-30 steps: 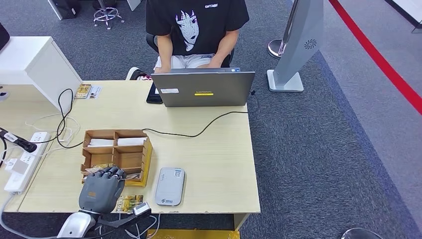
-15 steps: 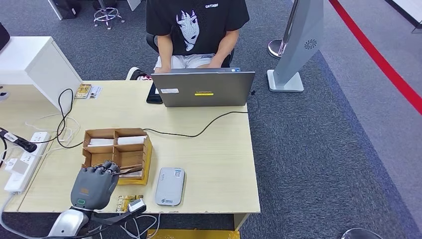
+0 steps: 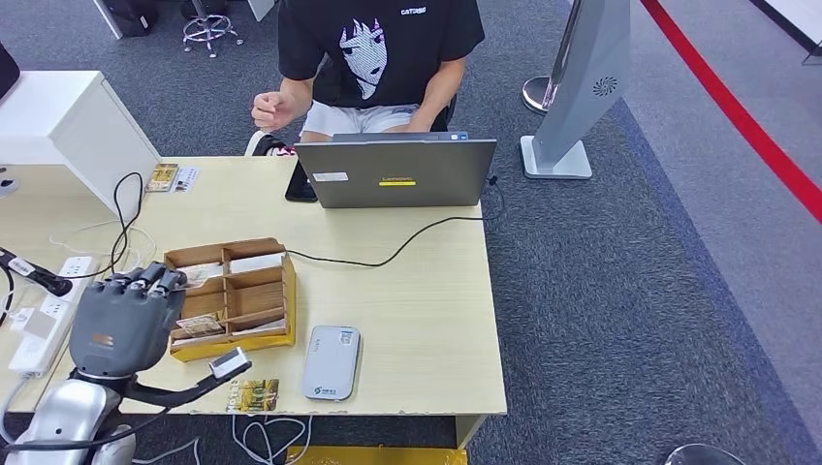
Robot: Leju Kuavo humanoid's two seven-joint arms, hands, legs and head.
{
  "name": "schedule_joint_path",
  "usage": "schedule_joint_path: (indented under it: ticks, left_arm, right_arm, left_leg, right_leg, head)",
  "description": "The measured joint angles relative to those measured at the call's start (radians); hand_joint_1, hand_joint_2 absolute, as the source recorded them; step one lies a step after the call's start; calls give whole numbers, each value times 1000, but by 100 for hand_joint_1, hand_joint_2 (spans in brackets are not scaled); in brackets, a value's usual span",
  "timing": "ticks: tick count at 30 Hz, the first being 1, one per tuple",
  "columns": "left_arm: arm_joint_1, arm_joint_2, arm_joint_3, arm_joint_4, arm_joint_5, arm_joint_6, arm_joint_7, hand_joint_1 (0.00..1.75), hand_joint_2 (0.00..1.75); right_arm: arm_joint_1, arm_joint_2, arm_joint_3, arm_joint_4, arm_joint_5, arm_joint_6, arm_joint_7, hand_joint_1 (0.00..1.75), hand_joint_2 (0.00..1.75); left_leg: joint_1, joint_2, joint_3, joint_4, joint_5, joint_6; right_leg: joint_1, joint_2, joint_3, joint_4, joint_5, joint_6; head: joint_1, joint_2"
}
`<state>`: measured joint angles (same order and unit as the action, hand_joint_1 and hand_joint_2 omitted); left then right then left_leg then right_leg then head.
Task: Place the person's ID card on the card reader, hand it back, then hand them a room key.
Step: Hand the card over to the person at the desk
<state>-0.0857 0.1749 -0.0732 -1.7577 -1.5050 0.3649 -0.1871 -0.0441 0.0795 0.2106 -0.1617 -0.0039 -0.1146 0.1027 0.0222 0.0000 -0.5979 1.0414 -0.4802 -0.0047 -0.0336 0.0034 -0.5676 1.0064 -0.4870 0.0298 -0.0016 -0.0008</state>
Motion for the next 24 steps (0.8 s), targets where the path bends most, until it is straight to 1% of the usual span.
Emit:
schedule_joint_path:
  ticks: [3, 5, 9, 11, 17, 21, 24]
  left_arm:
    - [-74, 62, 52, 23, 31, -49, -3, 175, 175]
    - [-131, 101, 88, 61, 40, -69, -11, 175, 175]
    - [-253, 179, 134, 187, 34, -94, -14, 175, 175]
    - [-305, 207, 145, 247, 16, -100, -10, 175, 175]
    - [-424, 270, 146, 415, -26, -108, 36, 175, 175]
    - [-463, 288, 140, 479, -27, -105, 56, 175, 175]
    - [-496, 289, 126, 526, -27, -92, 76, 175, 175]
  right_arm:
    - [0, -4, 9, 0, 14, 7, 0, 0, 175]
    - [0, -6, 17, 0, 22, 9, 0, 0, 175]
    - [-1, -11, 30, 0, 40, 16, 0, 0, 175]
    - [-1, -12, 37, 0, 46, 20, -1, 0, 175]
    - [-2, -14, 49, 0, 58, 28, -8, 0, 175]
    - [-2, -14, 53, 0, 61, 28, -8, 0, 175]
    - [-3, -14, 59, 0, 64, 28, -6, 0, 175]
  left_leg:
    - [1, 0, 0, 0, 1, -2]
    - [1, 0, 0, 0, 2, -2]
    - [2, 0, 0, 0, 3, -2]
    - [1, 0, 0, 0, 3, -2]
    - [1, 1, 0, 0, 3, -2]
    - [1, 1, 0, 0, 3, -2]
    - [1, 1, 0, 0, 3, -2]
  right_leg:
    - [1, 0, 0, 0, 0, -1]
    - [1, 0, 0, 1, 1, -1]
    - [1, 0, 0, 1, 1, -2]
    - [1, 0, 0, 1, 1, -2]
    - [1, 1, -1, 1, 1, -2]
    - [1, 1, -2, 1, 1, -2]
    - [1, 1, -2, 1, 1, -2]
  head:
    - [0, 0]
    - [0, 0]
    - [0, 0]
    - [0, 0]
    - [1, 0]
    - [1, 0]
    - [1, 0]
